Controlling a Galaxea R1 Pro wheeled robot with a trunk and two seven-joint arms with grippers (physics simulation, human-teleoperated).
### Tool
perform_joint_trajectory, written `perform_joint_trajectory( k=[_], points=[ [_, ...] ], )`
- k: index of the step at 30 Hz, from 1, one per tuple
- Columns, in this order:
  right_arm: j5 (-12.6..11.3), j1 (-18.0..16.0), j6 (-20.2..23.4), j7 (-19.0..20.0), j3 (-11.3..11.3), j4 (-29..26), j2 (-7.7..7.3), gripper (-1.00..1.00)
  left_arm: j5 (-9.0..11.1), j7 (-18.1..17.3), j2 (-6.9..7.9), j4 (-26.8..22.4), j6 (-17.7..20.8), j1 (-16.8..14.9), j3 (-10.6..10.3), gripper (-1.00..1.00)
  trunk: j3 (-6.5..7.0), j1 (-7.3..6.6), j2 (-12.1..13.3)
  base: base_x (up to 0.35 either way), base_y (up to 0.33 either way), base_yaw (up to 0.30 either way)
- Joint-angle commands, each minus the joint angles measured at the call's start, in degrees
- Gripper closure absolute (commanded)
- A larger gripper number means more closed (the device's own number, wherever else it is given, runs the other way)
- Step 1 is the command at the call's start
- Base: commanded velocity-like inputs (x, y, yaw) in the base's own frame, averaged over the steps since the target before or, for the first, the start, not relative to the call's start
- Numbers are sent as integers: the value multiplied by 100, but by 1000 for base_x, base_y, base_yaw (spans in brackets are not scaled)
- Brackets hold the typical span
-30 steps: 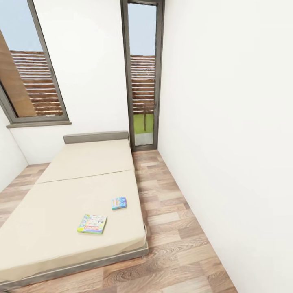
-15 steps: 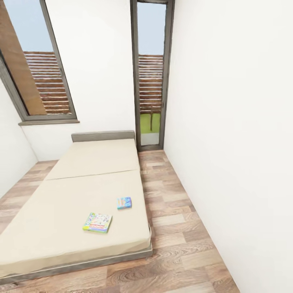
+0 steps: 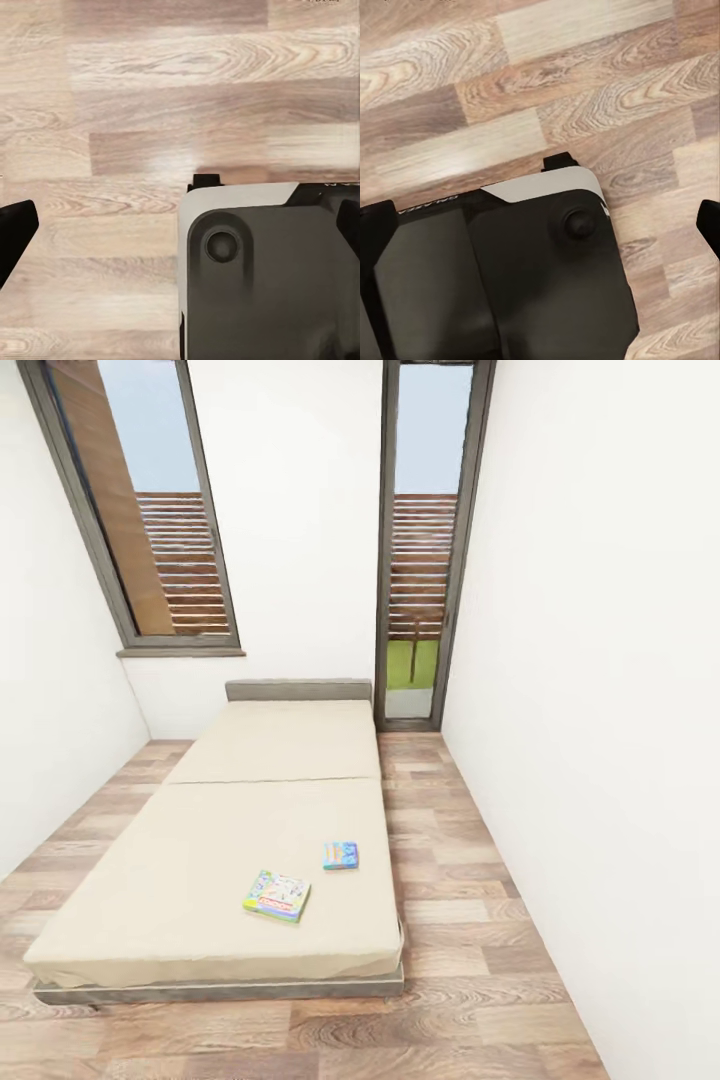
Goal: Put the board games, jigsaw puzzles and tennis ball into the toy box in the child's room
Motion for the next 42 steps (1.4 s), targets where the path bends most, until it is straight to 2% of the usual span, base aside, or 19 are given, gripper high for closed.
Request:
perform_joint_trajectory(
  k=[1,15,36,39,40,42],
  points=[
    [-31,-1,4,-16,-11,-10,3,-100,-4,3,0,8,-21,-7,-4,-100,-12,4,-11,108,0,282],
    [-39,-1,8,-24,-11,-10,3,-100,-5,3,0,8,-21,-6,-4,-100,-12,4,-11,190,0,61],
    [-33,-1,-8,-18,-11,-12,-1,-100,-5,-70,-3,6,-9,-7,-1,-100,-12,4,-11,12,0,0],
    [-32,-1,-16,-6,-11,-31,-9,-100,9,-200,18,-33,32,-4,12,-100,-12,4,-11,0,0,0],
    [-31,-1,-18,8,-11,-44,-22,-100,14,-404,48,-63,126,-12,30,-100,-12,4,-11,0,0,0],
    [-31,-1,-21,29,-11,-61,-43,-100,18,-936,148,-188,549,-96,51,-100,-12,4,-11,0,0,0]
  ],
)
